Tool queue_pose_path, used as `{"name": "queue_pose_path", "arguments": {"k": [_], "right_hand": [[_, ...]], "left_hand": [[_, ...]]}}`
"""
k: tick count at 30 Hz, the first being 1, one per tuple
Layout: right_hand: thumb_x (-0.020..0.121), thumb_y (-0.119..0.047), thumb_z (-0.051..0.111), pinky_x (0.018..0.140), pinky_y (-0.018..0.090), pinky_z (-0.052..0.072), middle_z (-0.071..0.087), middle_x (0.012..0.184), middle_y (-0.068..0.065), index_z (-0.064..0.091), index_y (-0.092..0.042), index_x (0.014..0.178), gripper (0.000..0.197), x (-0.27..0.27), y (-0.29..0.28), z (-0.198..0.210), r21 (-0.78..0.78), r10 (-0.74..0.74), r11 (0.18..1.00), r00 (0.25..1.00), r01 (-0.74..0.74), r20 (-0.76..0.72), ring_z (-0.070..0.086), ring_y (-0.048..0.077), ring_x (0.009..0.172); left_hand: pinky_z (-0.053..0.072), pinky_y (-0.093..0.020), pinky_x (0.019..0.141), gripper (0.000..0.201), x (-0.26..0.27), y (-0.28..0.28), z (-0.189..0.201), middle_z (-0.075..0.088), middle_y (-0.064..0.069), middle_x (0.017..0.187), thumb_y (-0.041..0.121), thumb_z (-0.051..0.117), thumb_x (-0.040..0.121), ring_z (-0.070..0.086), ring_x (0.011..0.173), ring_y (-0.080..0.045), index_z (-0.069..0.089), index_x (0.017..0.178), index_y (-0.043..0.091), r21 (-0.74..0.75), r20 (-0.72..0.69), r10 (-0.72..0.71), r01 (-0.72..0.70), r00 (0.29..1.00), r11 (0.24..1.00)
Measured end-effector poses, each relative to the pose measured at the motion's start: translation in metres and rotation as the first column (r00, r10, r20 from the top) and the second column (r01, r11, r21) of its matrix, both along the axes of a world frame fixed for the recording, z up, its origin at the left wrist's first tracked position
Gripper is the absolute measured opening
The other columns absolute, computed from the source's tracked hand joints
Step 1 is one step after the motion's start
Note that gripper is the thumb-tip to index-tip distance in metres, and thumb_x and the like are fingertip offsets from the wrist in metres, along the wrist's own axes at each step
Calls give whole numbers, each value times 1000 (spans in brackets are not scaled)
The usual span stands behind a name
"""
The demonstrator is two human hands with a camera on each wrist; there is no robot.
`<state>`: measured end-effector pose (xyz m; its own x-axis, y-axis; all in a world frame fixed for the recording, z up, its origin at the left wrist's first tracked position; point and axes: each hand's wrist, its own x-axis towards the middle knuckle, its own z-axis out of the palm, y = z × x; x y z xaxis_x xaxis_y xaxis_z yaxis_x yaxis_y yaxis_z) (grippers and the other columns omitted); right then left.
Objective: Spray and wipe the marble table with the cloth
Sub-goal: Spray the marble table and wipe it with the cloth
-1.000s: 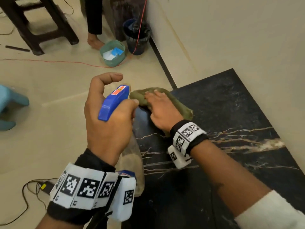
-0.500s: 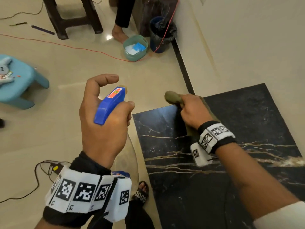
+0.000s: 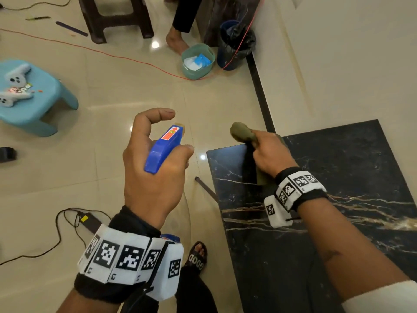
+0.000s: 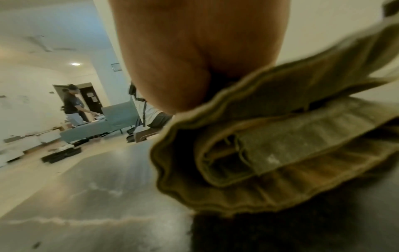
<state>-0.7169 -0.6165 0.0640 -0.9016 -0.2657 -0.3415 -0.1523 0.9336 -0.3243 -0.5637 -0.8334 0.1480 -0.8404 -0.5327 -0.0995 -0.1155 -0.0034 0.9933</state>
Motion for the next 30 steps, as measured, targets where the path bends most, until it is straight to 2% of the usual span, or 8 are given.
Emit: {"name": "queue_pose_path", "arguments": {"k": [4,10,13,17,20,23,27,30], "right_hand": [[88,-1,44,104,38,41,66,117,8,64,-17,120,41,16,-18,-3,-30,22,999,998,-24,-55,58,27,112],[83,-2,50,122,35,11,47,151,4,44,-13,147,65,50,-60,-20,-75,392,917,920,-392,-13,31,24,144],[80,1,49,123,38,14,34,159,0,36,-18,152,75,30,-45,-13,22,635,772,772,-635,3,25,24,148],[87,-5,43,122,43,3,24,163,-4,34,-23,153,69,25,-42,-2,218,875,465,483,-858,37,11,27,153],[90,-18,29,122,45,6,43,154,2,51,-18,143,58,41,-42,2,247,901,408,431,-879,43,18,29,151],[92,-20,46,123,47,13,59,138,4,64,-17,125,38,77,-28,4,246,913,373,401,-895,73,32,29,146],[89,-23,62,120,42,5,56,142,5,63,-18,128,39,127,-5,20,221,912,286,336,-932,235,35,27,144],[89,-22,65,124,43,13,55,143,3,61,-19,129,40,110,-19,26,266,905,202,284,-943,317,37,25,142]], "left_hand": [[49,-52,51,45,10,4,-7,54,-28,67,17,64,77,50,58,-44,58,121,27,-9,22,-29,29,999,1000],[44,-49,46,44,23,18,-7,49,-27,59,12,62,78,45,54,-44,57,117,31,-14,32,-77,78,997,997],[45,-49,46,45,31,18,-8,50,-24,58,15,63,78,45,53,-43,57,120,29,-21,34,-103,104,994,994],[46,-51,46,44,37,19,-8,51,-22,57,15,63,79,46,52,-42,56,121,29,-47,49,-122,124,991,991],[47,-50,47,44,37,21,1,52,-22,57,17,64,79,47,53,-42,56,121,28,-36,51,-133,135,990,990],[46,-51,48,44,32,18,12,51,-24,57,15,63,78,45,53,-42,56,120,29,-35,42,-128,129,991,991],[47,-51,49,44,27,11,25,51,-21,56,15,62,80,46,51,-38,56,122,25,-34,32,-117,118,993,992],[48,-51,49,43,24,7,29,52,-19,55,14,62,80,47,50,-37,56,121,27,-55,15,-115,116,993,992]]}}
